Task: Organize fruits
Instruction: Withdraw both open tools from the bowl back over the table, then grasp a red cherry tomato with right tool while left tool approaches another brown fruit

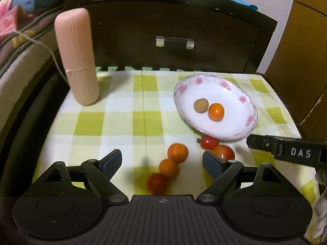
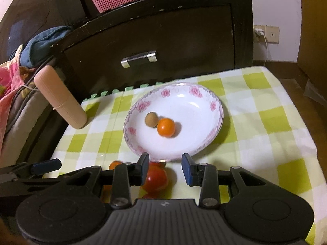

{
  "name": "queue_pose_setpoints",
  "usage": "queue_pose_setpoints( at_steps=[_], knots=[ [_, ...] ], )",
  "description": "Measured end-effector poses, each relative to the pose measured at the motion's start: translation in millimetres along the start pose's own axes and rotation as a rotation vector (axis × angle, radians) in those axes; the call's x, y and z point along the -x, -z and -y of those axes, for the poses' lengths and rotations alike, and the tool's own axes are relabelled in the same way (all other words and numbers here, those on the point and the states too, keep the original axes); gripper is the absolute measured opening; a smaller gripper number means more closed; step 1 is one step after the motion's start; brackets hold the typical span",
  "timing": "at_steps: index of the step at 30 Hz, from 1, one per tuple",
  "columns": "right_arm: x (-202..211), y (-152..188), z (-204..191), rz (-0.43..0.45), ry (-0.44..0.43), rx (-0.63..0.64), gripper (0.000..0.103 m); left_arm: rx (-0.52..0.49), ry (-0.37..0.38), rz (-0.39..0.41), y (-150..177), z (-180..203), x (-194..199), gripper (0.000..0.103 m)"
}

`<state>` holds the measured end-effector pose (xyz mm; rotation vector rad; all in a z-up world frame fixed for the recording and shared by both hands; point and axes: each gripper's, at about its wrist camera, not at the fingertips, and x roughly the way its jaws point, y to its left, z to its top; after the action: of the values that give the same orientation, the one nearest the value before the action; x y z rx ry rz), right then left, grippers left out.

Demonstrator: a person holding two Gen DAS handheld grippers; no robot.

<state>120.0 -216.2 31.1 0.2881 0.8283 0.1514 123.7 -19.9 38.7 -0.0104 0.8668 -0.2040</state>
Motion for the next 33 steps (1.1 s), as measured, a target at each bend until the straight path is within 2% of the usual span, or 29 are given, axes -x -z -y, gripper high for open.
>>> queue_pose_setpoints(
  at_steps=[6, 15, 24, 29, 33],
  knots=[
    [2, 18, -5, -0.035, 0.000, 0.011, 0.034, 0.018, 0.017, -0.040, 15, -6, 8, 0.090],
    [-2, 40, -13, -0.098, -0.004, 0.037, 0.034, -0.007, 0.012, -0.113, 50, -7, 16, 0.090],
    [-3, 49, -15, -0.130, -0.011, 0.041, 0.034, -0.076, -0.023, -0.111, 71, 0, 6, 0.081],
    [-6, 51, -12, -0.141, -0.016, 0.034, 0.034, -0.080, -0.028, -0.125, 78, 0, -4, 0.079],
    [-9, 52, -11, -0.153, -0.021, 0.035, 0.034, -0.066, -0.022, -0.128, 80, -2, -12, 0.072]
  ],
)
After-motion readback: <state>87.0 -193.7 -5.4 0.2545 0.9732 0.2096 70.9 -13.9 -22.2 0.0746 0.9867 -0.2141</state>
